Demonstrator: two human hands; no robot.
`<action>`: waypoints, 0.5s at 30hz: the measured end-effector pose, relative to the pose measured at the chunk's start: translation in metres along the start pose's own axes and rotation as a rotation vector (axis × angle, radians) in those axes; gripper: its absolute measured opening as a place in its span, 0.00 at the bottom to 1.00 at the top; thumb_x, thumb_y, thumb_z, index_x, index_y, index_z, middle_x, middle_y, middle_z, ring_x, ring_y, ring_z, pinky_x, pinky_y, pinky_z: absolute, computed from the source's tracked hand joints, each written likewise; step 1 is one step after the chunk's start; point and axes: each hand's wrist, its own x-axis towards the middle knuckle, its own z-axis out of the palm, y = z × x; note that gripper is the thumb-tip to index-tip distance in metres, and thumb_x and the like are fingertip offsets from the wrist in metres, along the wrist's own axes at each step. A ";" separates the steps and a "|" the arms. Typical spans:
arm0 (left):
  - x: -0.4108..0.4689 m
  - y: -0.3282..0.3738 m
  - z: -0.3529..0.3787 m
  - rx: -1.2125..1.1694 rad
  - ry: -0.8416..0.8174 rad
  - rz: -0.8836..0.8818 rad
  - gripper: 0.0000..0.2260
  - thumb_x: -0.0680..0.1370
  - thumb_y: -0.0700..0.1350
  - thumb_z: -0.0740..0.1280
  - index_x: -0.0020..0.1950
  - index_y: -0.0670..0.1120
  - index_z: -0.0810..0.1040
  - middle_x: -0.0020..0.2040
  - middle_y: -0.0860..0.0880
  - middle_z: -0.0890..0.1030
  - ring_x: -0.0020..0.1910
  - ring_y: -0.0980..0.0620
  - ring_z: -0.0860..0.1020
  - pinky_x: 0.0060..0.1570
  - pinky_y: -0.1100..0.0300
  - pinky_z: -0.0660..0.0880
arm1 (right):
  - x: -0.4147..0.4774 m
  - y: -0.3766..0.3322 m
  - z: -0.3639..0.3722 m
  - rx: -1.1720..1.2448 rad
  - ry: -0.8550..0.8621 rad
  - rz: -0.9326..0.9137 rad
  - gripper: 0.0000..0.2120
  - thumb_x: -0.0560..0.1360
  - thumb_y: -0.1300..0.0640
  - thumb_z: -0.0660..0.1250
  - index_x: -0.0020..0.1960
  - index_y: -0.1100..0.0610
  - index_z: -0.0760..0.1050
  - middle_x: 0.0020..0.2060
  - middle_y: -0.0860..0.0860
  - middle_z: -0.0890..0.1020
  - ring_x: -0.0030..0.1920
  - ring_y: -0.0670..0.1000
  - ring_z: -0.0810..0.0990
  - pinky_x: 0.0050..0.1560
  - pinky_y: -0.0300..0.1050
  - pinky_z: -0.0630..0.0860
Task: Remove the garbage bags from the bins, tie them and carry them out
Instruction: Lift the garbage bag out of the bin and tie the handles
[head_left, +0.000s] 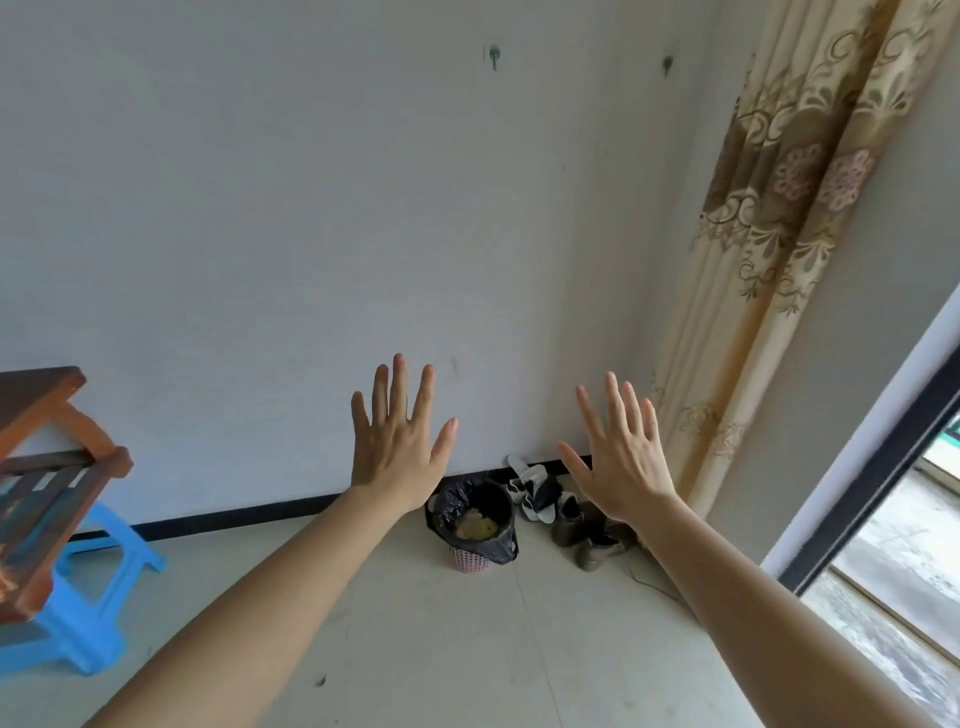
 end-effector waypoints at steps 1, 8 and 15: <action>0.023 -0.006 0.013 -0.002 -0.022 0.001 0.35 0.80 0.64 0.39 0.83 0.48 0.46 0.82 0.40 0.44 0.81 0.38 0.48 0.75 0.35 0.52 | 0.021 0.000 0.013 0.000 -0.021 -0.004 0.38 0.79 0.32 0.47 0.82 0.52 0.51 0.80 0.62 0.52 0.79 0.65 0.53 0.77 0.64 0.53; 0.153 -0.027 0.107 0.010 -0.218 0.023 0.35 0.78 0.65 0.35 0.83 0.49 0.43 0.83 0.41 0.42 0.81 0.38 0.47 0.75 0.36 0.52 | 0.129 0.020 0.093 0.053 -0.147 0.027 0.37 0.79 0.32 0.45 0.81 0.53 0.53 0.80 0.62 0.54 0.79 0.65 0.56 0.77 0.62 0.55; 0.251 -0.025 0.226 -0.033 -0.335 -0.050 0.36 0.78 0.65 0.35 0.82 0.49 0.43 0.82 0.41 0.41 0.81 0.39 0.46 0.76 0.39 0.52 | 0.227 0.064 0.210 0.096 -0.293 0.050 0.40 0.78 0.31 0.39 0.82 0.54 0.50 0.80 0.62 0.51 0.80 0.64 0.53 0.78 0.61 0.53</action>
